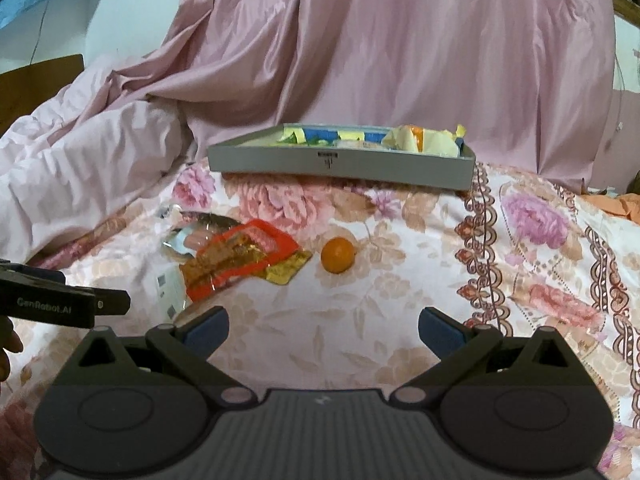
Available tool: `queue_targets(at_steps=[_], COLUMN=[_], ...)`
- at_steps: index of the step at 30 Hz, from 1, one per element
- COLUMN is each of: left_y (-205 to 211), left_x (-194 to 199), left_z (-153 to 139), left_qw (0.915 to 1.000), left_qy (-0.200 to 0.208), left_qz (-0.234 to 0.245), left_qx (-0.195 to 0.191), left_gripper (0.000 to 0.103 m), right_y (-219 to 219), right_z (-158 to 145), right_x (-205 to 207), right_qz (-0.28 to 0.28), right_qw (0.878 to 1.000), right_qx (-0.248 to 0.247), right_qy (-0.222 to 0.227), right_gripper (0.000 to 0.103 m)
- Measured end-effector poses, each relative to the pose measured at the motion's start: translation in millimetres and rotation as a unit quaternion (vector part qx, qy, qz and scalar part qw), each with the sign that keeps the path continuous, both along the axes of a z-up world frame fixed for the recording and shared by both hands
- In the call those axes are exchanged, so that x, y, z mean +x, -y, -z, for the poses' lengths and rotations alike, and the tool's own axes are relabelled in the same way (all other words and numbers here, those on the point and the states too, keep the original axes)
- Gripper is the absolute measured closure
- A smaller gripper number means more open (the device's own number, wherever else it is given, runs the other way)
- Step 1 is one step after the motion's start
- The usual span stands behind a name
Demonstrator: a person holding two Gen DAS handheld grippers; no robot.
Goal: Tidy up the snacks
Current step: 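Withdraw both tools from the tray toward the remaining snacks, then grasp the orange round candy with the right gripper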
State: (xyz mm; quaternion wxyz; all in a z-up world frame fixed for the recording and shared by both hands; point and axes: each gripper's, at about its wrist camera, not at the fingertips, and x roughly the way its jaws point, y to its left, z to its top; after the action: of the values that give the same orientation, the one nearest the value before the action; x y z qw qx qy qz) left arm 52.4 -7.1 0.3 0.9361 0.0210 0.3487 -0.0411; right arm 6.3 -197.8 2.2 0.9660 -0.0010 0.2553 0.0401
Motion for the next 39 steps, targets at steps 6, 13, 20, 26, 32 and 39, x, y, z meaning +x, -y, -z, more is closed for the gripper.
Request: queue_targets(at_steps=[6,13,20,26,32,39], left_y=[3,7,11,17,30,37], left_x=[8,24,45,66,89,108], left_z=[8,15,21,25,34,40], left_qw=[0.9998,0.9993,0.9977,0.9932,0.9846,0.9785], left_qy=[-0.013,-0.014,-0.021,-0.006,-0.002,-0.007], left_qz=[0.011,0.03,0.062,0.105,0.157,0.194], left_qx=[0.006,0.016,0.019,0.049,0.076,0.07], left_gripper=[0.001,0.001,0.001,0.001,0.001,0.001], right_y=[1,5,10,11,13,12], right_z=[7,14,21,23,28,31], right_x=[7,19,34,50,67,101], right_qz=[-0.002,0.001,0.003,-0.013,-0.037,-0.091], right_qw=[1.0,1.0,0.999,0.999,0.999,0.995], right_qx=[0.0,-0.002,-0.001,-0.009,-0.016,-0.037], right_qy=[-0.019,-0.03,-0.04,-0.038,-0.033,-0.016], right_gripper=[0.0,0.0,0.0,0.0,0.0,0.0])
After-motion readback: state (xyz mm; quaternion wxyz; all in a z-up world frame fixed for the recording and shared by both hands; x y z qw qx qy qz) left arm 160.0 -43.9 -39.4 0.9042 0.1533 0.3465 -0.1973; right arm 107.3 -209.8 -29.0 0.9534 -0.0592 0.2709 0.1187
